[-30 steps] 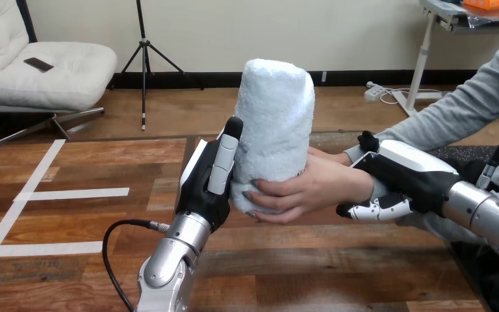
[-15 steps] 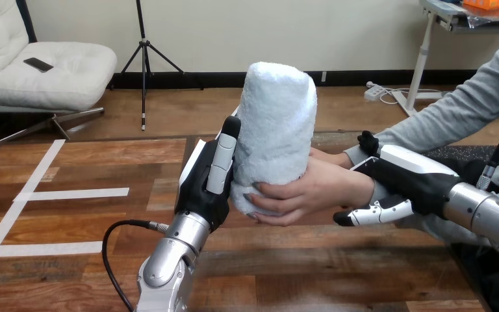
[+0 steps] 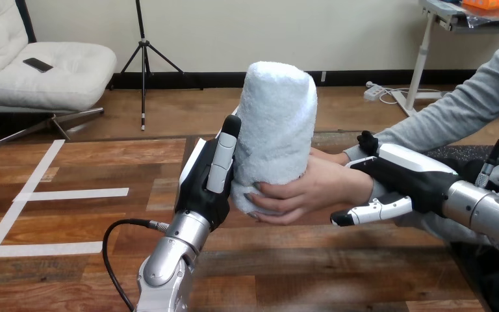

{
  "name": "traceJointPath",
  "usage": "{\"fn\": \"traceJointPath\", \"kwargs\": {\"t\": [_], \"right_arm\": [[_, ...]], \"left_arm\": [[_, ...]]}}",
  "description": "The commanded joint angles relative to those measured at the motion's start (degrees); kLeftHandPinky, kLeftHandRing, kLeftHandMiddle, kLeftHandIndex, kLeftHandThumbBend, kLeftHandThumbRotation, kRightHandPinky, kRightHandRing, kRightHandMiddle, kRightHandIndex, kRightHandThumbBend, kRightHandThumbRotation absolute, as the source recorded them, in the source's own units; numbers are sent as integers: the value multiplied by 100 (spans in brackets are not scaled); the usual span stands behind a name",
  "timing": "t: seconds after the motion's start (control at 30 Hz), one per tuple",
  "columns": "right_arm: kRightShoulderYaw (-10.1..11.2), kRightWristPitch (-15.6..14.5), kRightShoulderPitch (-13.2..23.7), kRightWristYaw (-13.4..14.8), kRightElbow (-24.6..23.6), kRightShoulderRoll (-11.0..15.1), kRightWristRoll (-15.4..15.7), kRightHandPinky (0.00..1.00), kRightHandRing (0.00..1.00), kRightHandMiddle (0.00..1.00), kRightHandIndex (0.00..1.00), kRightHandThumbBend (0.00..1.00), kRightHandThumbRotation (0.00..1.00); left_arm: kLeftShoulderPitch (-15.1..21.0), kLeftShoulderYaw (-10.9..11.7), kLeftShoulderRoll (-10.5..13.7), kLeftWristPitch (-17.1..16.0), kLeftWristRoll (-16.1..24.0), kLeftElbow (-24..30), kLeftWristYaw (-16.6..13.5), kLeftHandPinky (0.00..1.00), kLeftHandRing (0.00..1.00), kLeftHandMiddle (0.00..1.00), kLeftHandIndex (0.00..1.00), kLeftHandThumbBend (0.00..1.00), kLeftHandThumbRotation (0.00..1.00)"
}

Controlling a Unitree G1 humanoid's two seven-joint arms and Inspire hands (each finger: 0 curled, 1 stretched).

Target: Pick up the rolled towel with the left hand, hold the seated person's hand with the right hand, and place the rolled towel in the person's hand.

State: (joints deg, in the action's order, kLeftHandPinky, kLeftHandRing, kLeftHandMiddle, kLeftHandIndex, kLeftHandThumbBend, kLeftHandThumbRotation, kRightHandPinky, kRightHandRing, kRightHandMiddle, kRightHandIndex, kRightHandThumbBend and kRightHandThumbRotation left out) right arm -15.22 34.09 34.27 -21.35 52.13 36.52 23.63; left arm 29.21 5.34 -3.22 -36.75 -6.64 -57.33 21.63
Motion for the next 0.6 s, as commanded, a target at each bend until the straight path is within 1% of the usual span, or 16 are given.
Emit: {"fn": "traceJointPath", "kwargs": {"t": [0.0,0.2,0.43,0.53,0.57], "right_arm": [[50,-54,91,-93,-234,70,-55,68,76,77,78,100,78],[39,12,88,-131,-233,79,-58,69,77,78,78,100,83],[60,95,35,-95,-275,82,-77,68,75,77,77,100,90],[95,102,-8,-111,-316,69,-139,67,75,76,77,100,93],[107,109,-22,-114,-326,65,-161,66,74,75,77,100,95]], "left_arm": [[130,-10,-14,-20,-80,362,46,100,100,98,95,100,100],[61,-24,3,-17,-83,465,78,100,100,98,95,100,100],[-76,-47,43,1,-86,678,152,100,100,99,95,100,100],[-205,-69,100,-32,-55,853,181,100,100,99,95,100,100],[-246,-76,119,-43,-47,907,192,100,100,98,95,100,100]]}}
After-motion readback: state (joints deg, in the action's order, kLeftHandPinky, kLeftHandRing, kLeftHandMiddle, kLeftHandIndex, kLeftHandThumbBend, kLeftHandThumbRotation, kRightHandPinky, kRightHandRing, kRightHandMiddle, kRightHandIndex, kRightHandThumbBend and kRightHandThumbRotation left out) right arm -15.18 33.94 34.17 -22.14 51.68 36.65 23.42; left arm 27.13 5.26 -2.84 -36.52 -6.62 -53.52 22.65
